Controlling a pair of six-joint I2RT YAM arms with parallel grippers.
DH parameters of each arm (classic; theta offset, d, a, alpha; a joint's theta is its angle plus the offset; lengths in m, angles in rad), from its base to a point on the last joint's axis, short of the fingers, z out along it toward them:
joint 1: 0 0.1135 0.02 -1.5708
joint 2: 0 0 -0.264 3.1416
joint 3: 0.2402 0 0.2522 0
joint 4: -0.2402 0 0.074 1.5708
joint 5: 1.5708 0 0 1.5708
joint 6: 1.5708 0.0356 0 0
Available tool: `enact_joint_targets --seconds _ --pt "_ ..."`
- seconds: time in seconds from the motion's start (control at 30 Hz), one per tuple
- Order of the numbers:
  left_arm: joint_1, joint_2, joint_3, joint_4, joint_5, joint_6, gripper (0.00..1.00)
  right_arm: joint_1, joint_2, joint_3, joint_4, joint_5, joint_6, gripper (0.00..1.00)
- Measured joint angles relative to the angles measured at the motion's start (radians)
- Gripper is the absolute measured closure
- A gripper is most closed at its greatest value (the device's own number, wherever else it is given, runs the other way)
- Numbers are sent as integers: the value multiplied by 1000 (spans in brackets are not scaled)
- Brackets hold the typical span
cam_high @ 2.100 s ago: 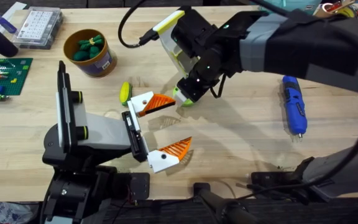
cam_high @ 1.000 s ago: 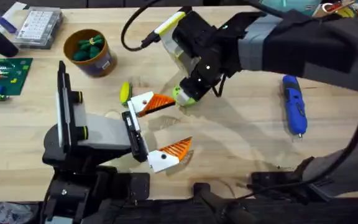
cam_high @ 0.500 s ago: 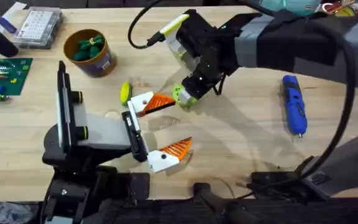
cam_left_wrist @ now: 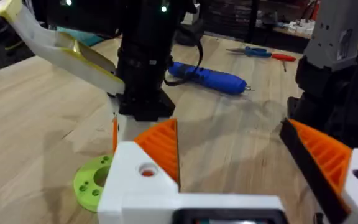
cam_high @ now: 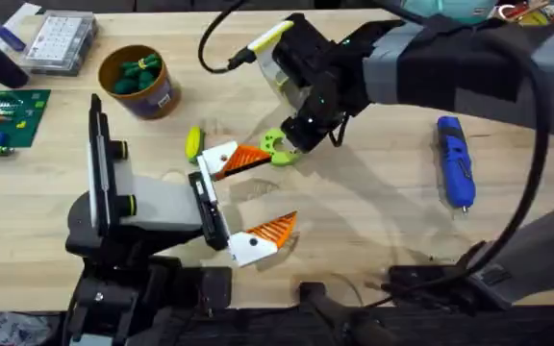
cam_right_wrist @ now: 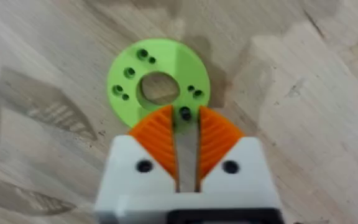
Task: Pick up the gripper from the table and insert it into the empty holder that is missing its gripper. Then pick up a screw, insert it into the mounting hole, and use the screwdriver to tighten it. Finally, clean up the table by picking up the vegetable and placing it into the bucket.
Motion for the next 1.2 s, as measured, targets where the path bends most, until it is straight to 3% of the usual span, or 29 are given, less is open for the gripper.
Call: enact_joint_targets --seconds 0.63,1.1,1.2 --pt "0 0 0 0 0 0 14 0 0 13 -43 -1 0 997" --pt "0 0 0 0 0 0 14 0 -13 142 -186 -7 0 997" --pt "0 0 0 0 0 0 14 0 -69 191 -252 -7 0 997"
